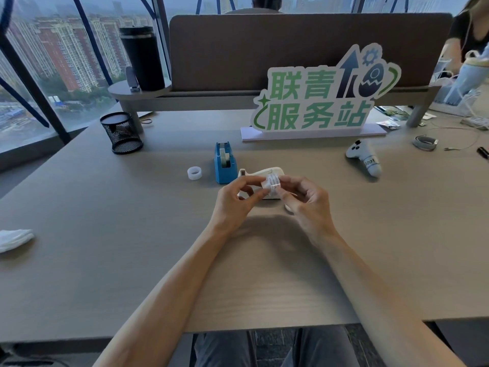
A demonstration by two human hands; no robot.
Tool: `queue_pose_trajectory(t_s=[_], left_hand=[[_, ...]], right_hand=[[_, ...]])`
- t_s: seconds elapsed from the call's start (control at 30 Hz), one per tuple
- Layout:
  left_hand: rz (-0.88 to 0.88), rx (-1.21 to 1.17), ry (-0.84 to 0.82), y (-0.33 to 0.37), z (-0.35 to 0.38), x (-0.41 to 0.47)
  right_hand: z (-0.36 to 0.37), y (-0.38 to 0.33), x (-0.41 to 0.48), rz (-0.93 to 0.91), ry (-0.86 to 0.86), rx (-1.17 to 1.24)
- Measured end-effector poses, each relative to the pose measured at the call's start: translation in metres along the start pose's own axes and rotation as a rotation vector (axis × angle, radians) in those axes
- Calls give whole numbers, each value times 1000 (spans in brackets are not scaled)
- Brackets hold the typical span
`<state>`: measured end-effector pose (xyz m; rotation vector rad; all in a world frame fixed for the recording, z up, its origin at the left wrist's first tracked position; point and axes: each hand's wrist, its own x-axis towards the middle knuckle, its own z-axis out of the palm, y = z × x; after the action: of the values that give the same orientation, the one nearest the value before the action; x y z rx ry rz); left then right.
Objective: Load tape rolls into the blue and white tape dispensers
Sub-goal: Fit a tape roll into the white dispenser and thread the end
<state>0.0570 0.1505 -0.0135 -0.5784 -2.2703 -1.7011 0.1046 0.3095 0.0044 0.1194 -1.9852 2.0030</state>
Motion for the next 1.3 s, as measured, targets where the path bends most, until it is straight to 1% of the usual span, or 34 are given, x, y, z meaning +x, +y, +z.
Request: queue_pose_trajectory(t_s=[0.1,0.27,0.37,0.57,0.67,0.7,0.77,0.87,0.97,1.1,1.23,1.3], left_hand=[[10,10,6,0,0,0],[-35,-24,65,3,0,0],[-28,-51,53,2,-1,0],[-10,-146,-78,6,4,0],[-93,-289,-157,10,6,-2],[-118,-302,-191,10,6,-2],[-131,-261,-248,9,5,-2],[-113,-181,-243,4,5,0],[-107,-138,-206,1,4,1],[-118,-175,-158,5,3,1],[-127,-204,-159,8,2,0],[-114,-171,-172,8,3,-1]], right_hand=[[0,-1,-1,-19,-8,-14],[0,1,0,-20,27,-33],[-2,3,2,-20,34,-37],[-5,9,7,-2,57,-82],[-6,13,9,33,20,-125],[-5,13,9,24,11,-139],[-5,13,8,-6,10,-150],[-6,14,8,-8,15,-172],[-7,14,9,3,14,-155],[-7,11,9,7,5,-99],[-6,8,9,80,32,-2],[-7,6,8,130,60,86]])
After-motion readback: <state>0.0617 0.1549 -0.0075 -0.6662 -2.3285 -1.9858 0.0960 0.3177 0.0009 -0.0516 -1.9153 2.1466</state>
